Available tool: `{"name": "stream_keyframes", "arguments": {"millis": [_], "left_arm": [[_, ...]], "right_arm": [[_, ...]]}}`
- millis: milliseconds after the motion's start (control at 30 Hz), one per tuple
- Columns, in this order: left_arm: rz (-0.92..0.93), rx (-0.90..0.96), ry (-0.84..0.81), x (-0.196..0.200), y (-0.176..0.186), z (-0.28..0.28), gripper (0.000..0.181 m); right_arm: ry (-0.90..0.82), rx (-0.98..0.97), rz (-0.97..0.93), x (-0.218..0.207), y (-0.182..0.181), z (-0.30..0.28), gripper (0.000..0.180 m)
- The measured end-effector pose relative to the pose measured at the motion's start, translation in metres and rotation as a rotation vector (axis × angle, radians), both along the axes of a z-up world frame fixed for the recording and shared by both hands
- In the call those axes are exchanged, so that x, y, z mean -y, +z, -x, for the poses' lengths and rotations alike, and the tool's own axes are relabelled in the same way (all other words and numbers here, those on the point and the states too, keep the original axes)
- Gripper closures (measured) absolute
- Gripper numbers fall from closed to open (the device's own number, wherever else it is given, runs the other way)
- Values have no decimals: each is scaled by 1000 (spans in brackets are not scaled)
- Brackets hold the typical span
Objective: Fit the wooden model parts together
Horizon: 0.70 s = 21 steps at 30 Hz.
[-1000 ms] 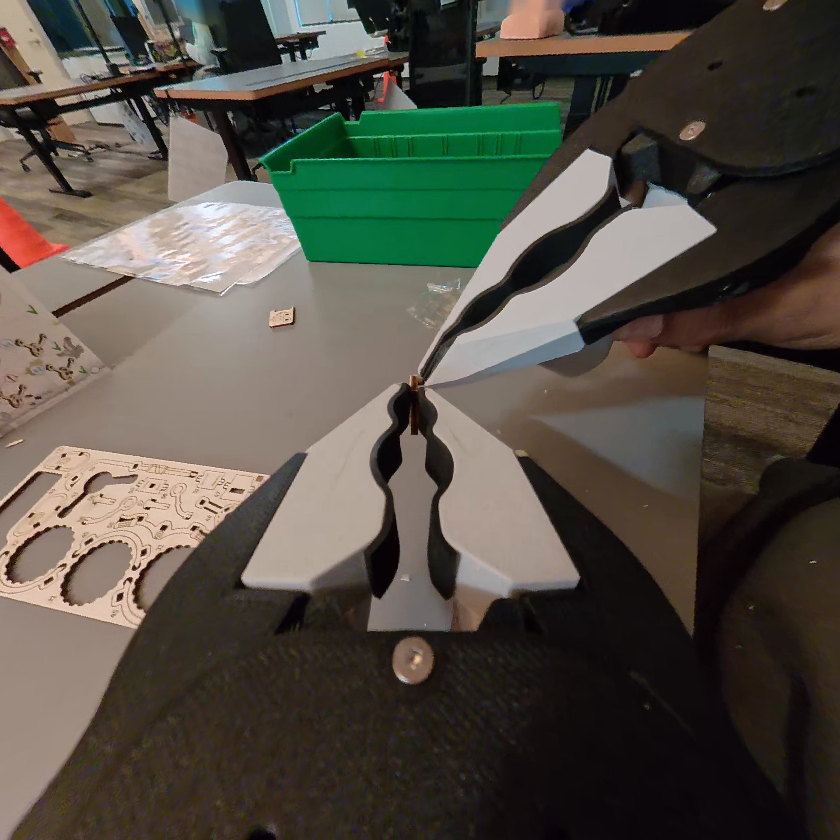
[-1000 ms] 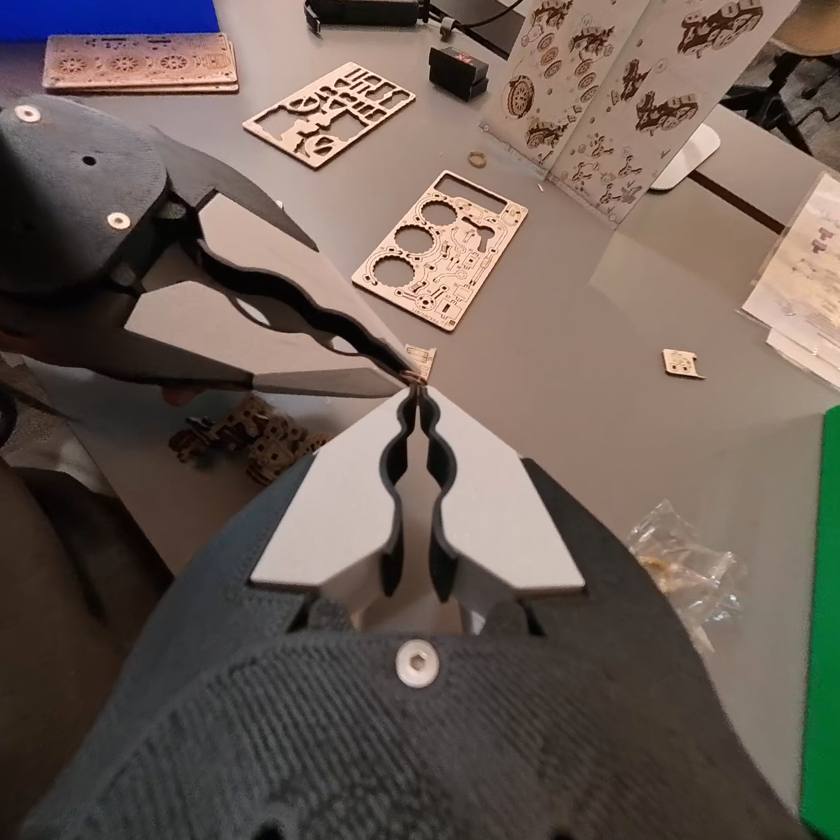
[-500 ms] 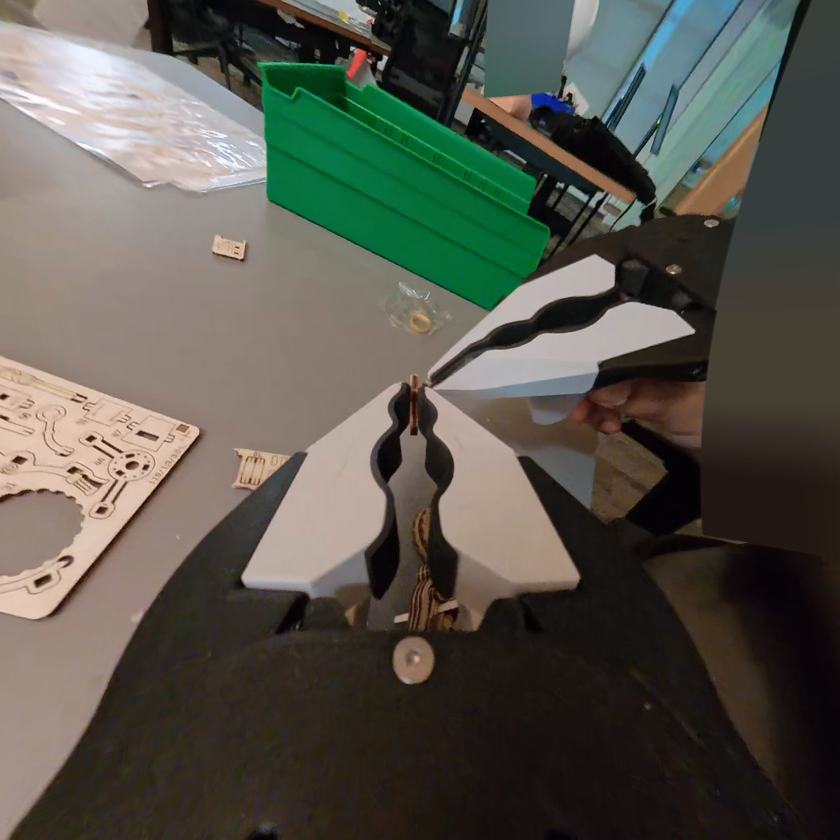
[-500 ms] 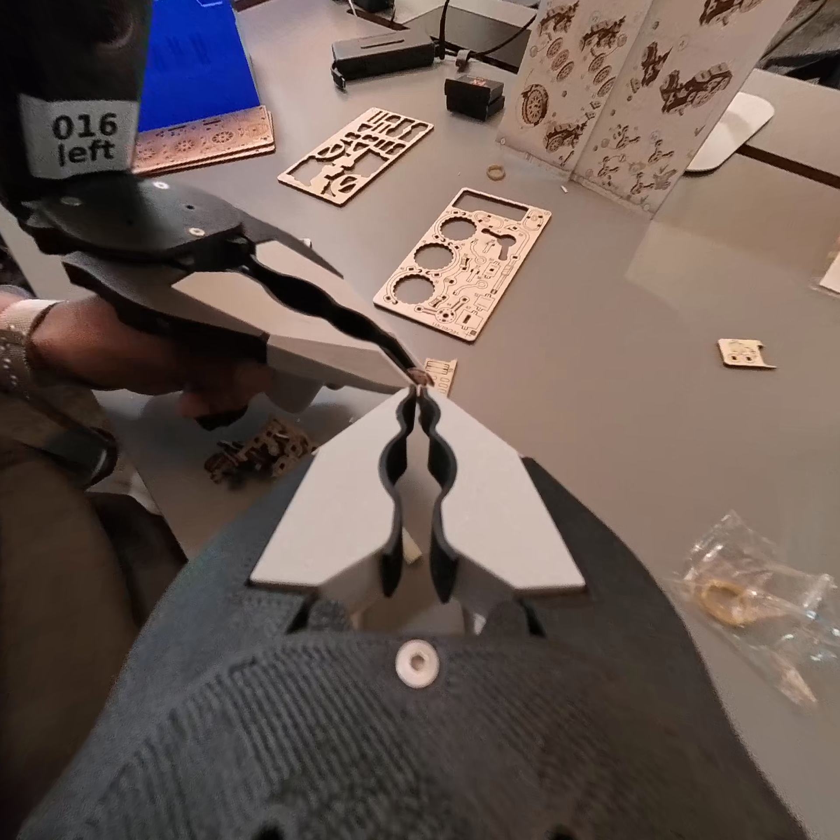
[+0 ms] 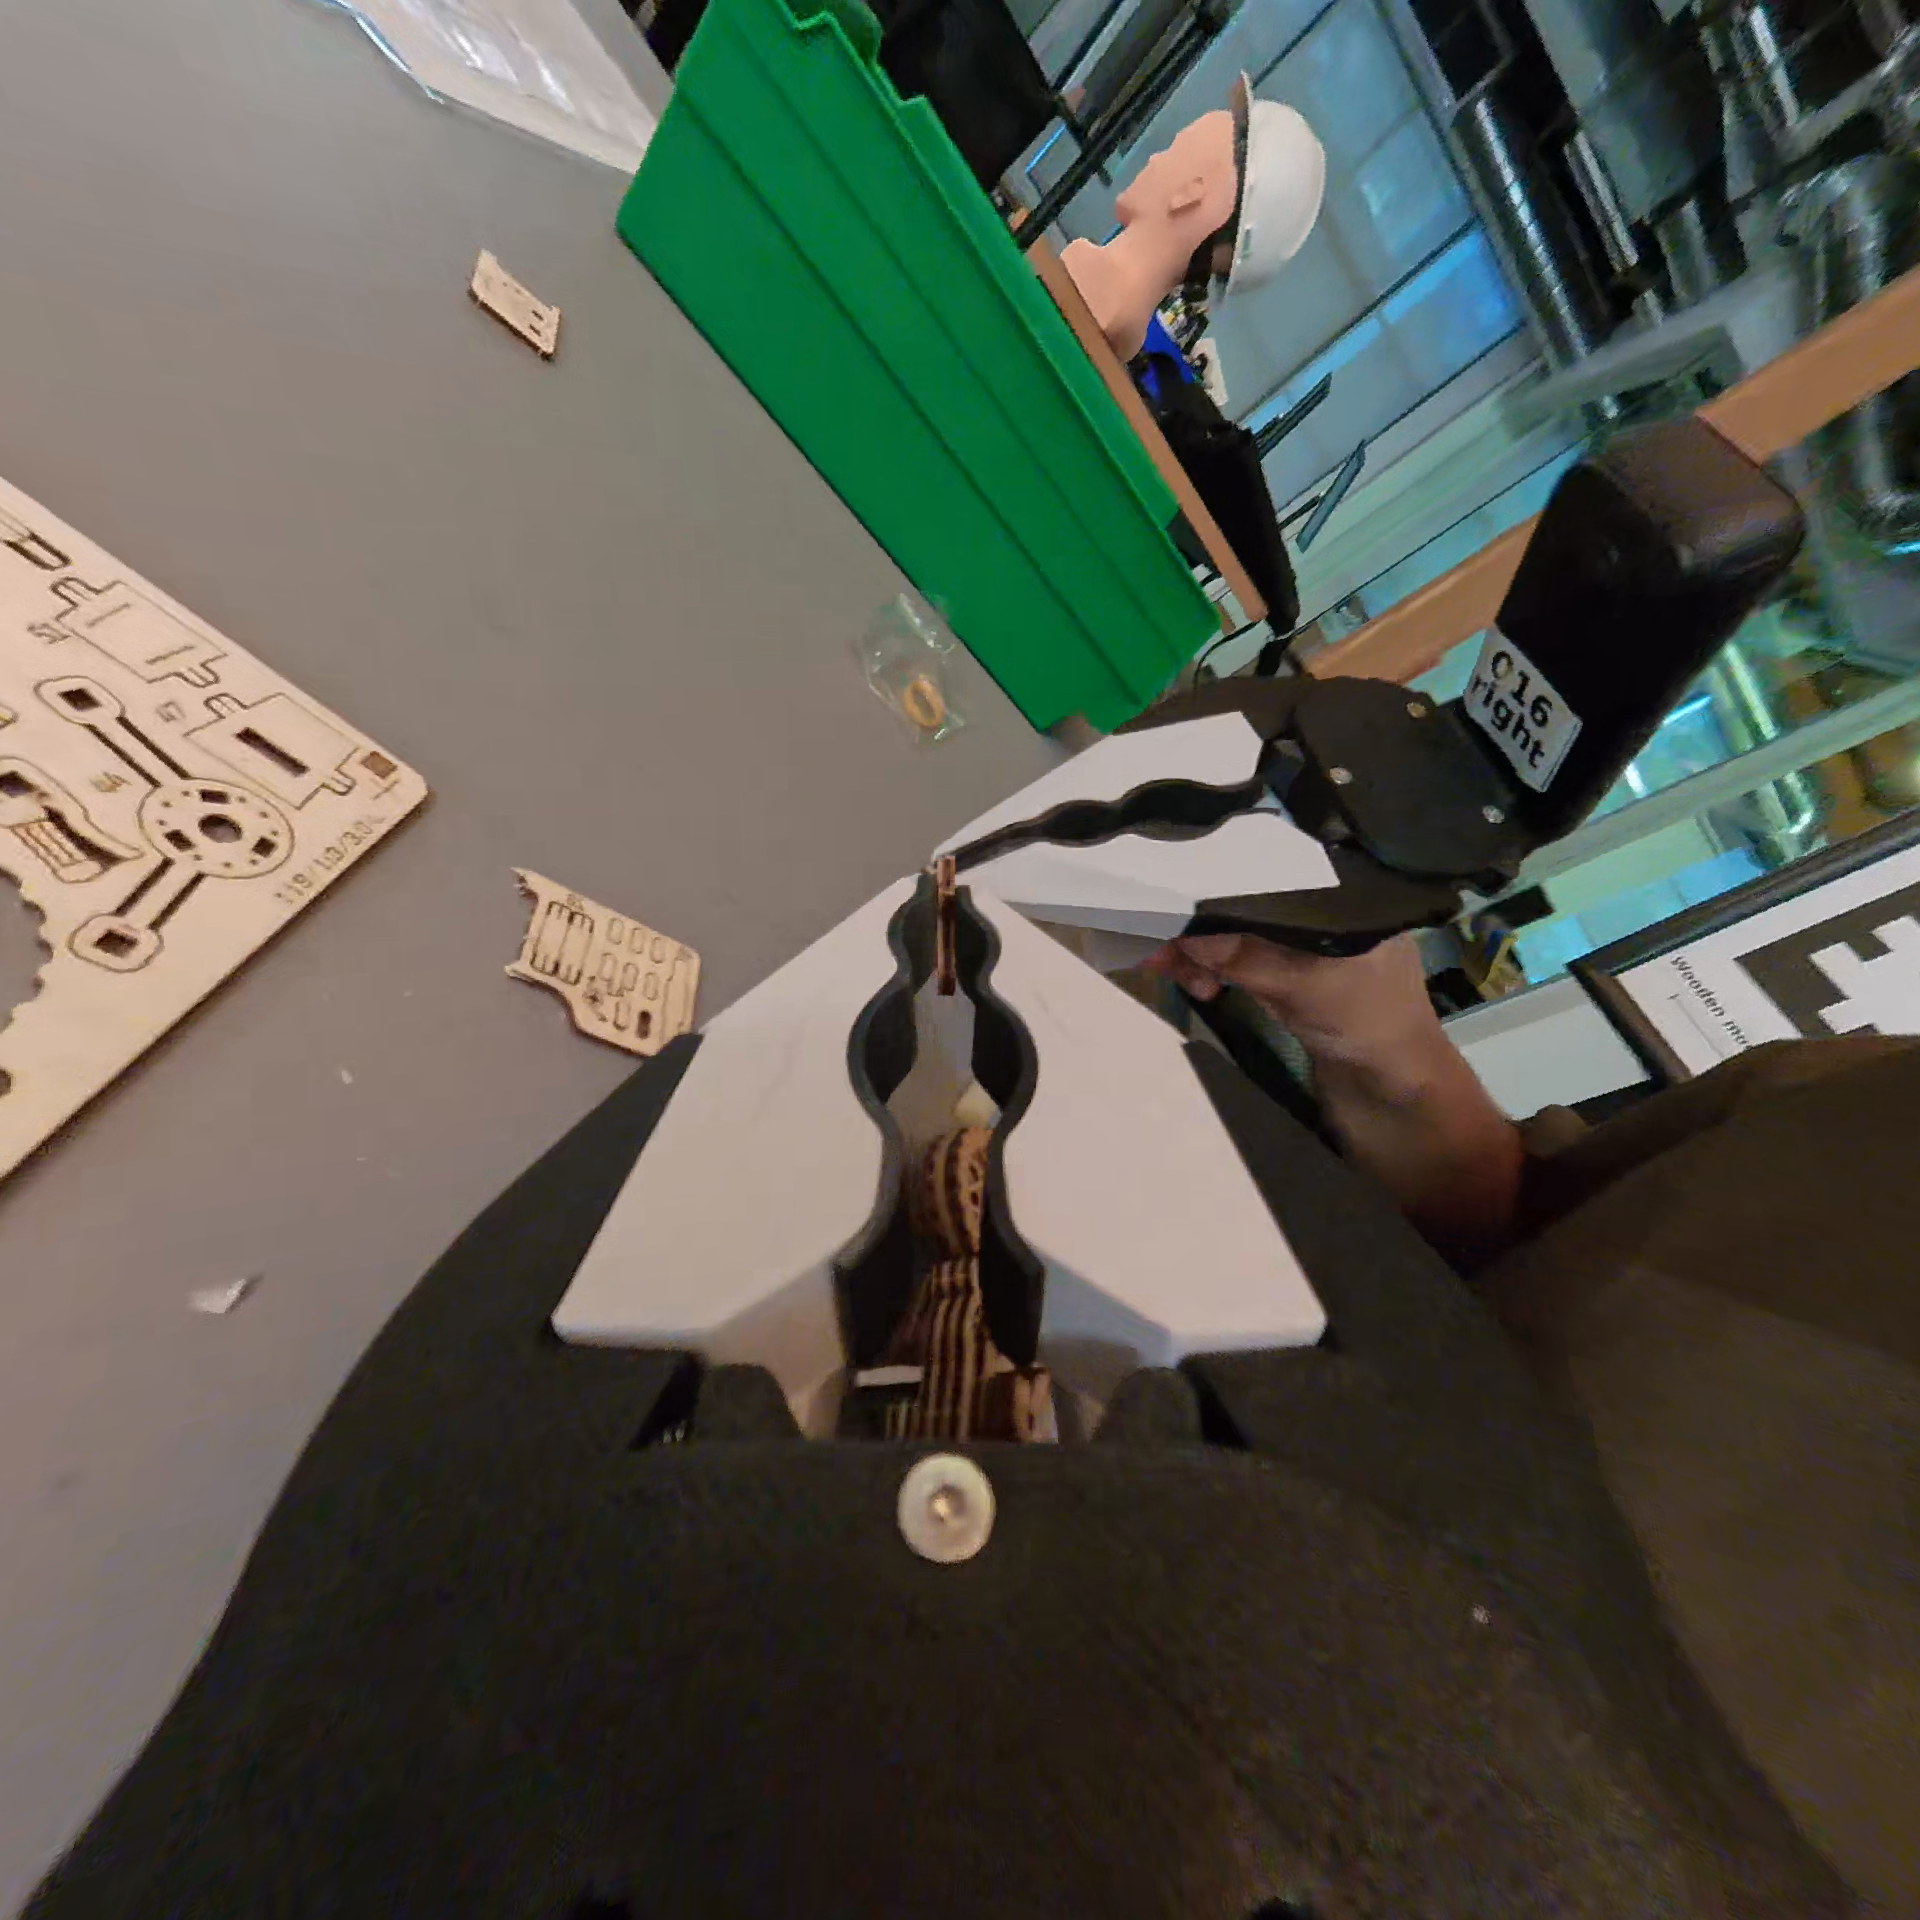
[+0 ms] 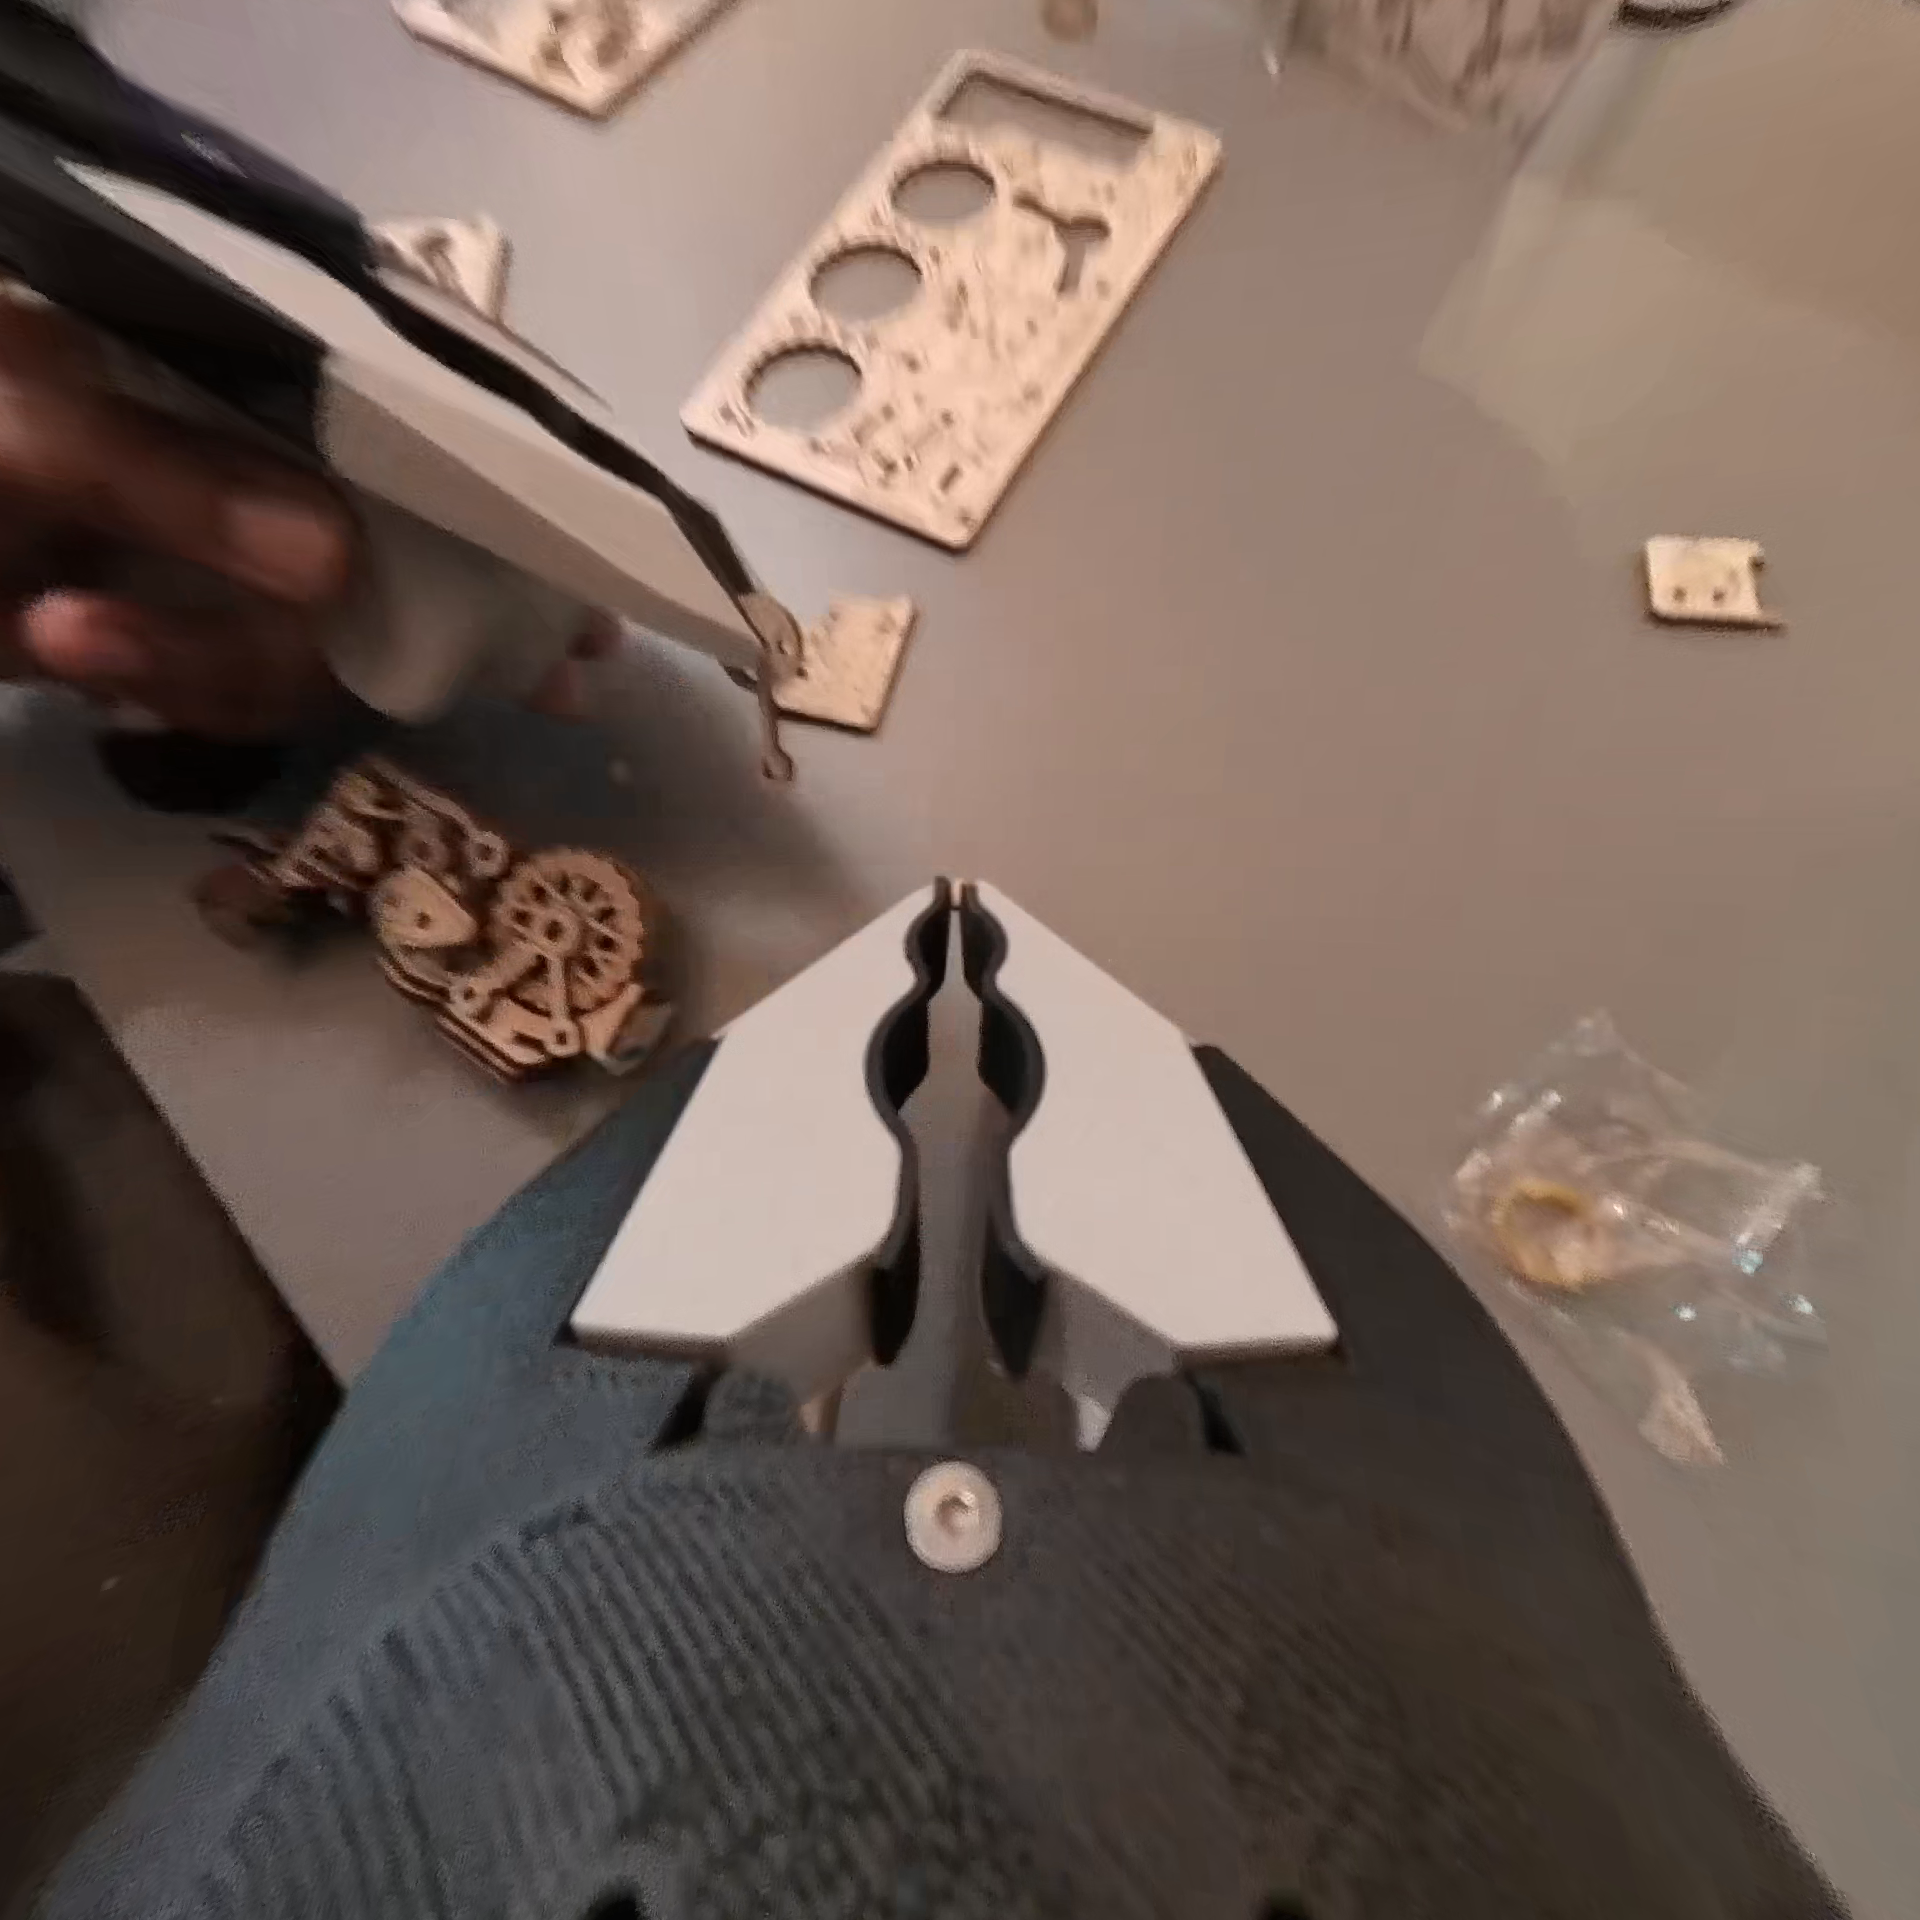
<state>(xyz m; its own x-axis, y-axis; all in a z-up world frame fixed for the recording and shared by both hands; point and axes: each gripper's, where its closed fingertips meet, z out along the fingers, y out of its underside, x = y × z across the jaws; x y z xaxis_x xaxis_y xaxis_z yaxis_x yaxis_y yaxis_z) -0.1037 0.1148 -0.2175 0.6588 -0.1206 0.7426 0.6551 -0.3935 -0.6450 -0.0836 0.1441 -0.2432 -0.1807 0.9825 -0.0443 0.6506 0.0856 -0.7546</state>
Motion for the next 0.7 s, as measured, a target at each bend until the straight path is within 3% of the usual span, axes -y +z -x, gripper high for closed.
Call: {"name": "stream_keyframes", "arguments": {"millis": [433, 633, 700], "left_arm": [[10, 2, -40, 0, -6, -1, 181], [8, 8, -48, 0, -6, -2, 181], [7, 8, -49, 0, -6, -2, 181]], "right_arm": [[-11, 97, 48, -10, -32, -4, 178], [-13, -19, 73, -16, -8, -1, 161], [-33, -91, 95, -21, 10, -2, 141]]}}
